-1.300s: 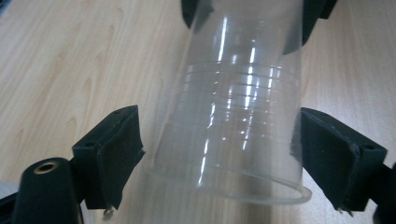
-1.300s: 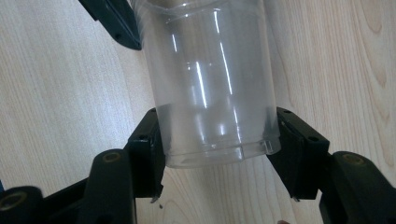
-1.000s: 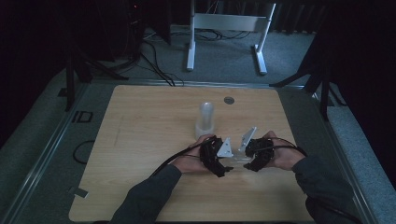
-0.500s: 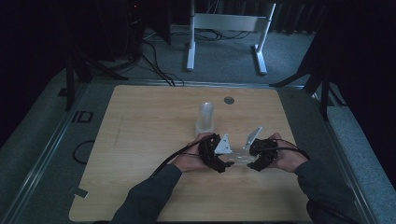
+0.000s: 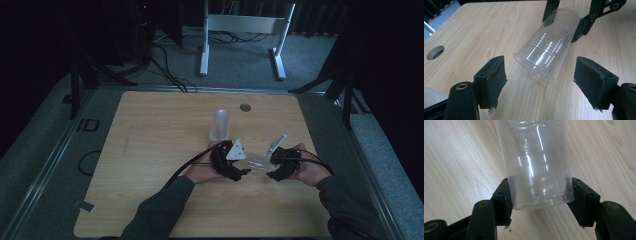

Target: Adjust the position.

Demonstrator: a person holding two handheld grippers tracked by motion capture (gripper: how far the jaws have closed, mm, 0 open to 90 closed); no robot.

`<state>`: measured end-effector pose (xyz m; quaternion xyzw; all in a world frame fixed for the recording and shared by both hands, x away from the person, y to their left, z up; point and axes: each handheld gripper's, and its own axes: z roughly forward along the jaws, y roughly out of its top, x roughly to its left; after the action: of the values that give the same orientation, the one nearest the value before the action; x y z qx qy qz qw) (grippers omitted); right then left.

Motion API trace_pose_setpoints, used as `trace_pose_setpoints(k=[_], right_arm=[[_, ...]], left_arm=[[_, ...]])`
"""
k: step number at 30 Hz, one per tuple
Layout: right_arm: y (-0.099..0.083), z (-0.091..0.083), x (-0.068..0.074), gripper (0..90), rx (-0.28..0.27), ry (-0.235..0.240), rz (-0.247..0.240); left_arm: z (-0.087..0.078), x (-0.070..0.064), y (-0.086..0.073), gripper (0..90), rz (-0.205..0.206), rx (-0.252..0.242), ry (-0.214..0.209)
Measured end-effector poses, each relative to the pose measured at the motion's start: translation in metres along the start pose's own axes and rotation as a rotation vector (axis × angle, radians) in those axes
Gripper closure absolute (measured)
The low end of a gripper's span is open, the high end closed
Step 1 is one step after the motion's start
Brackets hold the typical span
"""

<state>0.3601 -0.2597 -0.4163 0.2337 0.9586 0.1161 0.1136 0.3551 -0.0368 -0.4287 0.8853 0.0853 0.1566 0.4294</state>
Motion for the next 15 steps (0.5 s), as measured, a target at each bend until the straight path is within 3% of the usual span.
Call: trace_pose_setpoints(k=[15], right_arm=[[-0.0099,0.0065,-0.0060,42.0,-0.089,-0.076,0.173]], left_arm=[[0.0018,0.0030,-0.0005,26.2,-0.021,-0.006,0.017]])
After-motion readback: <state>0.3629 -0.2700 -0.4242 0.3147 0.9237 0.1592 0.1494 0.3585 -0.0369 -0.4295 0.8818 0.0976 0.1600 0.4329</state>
